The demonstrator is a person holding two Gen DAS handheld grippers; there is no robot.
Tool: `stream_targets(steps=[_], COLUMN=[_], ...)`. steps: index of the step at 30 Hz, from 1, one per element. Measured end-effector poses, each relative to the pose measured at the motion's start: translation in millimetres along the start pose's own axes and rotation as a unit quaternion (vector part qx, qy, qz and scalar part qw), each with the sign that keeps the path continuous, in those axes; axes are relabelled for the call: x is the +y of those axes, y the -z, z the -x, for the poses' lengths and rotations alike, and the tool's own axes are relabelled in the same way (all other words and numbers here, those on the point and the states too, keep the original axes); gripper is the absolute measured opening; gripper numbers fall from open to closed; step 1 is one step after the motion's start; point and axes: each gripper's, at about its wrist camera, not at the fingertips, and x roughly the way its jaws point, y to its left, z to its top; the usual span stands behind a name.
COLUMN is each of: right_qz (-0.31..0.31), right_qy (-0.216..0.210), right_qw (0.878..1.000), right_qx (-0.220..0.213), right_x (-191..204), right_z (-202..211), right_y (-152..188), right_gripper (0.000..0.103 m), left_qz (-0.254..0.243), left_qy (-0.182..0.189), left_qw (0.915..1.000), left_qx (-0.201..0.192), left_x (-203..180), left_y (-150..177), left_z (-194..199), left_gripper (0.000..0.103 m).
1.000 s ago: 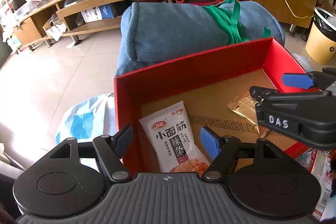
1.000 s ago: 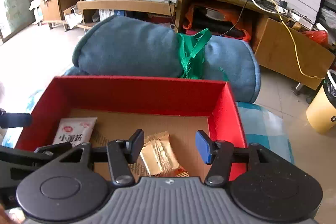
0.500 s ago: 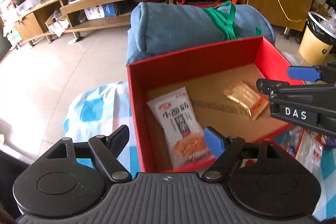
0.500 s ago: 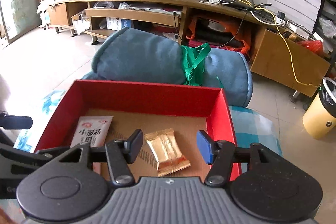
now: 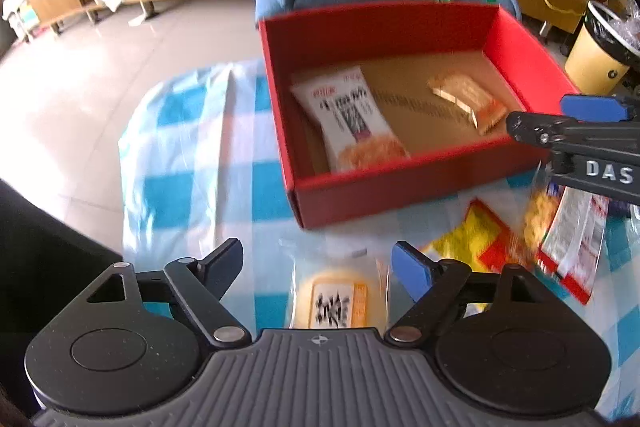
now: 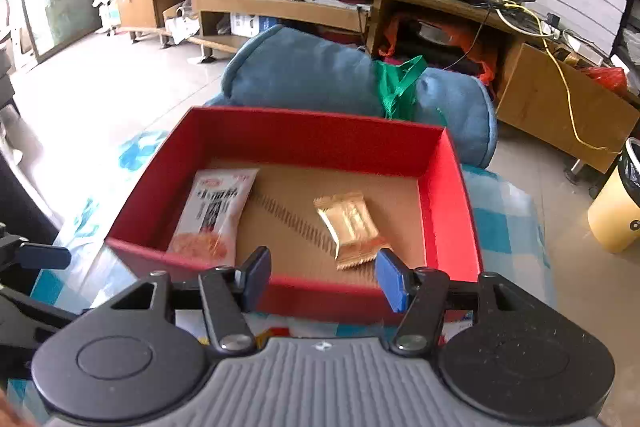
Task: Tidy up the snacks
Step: 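Grasp the round wrapped cake with the left gripper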
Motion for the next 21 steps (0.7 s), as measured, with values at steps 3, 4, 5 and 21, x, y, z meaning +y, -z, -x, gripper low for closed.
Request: stream_targets(steps=[3,4,5,21], right_qz=[0.003,0.004,0.004,-0.055], right_qy=[-0.003,-0.004,-0.005,0.014], right_qw=[1.0,1.0,1.0,0.997], right_qx=[0.006,0.007,0.009,0.055], right_x=[2,1,0,-54], right_z=[3,4,5,6], right_y=[6,8,9,28], right_gripper=[0.057,0.057,0.057,0.058], left_qz=[-0.007,-0.007,-0.008,0.01], left_qy=[-0.004,-0.001,0.002,0.027], left_qw=[0.9999,0.9998,0.9997,0.9971], left_qx=[0.014,0.018,0.023,0.07], left_x=[-3,-4,-5,-1], left_y=[8,10,12,22], left_z=[-8,-10,-12,-29], left_gripper=[0.087,0.087,0.087,0.066])
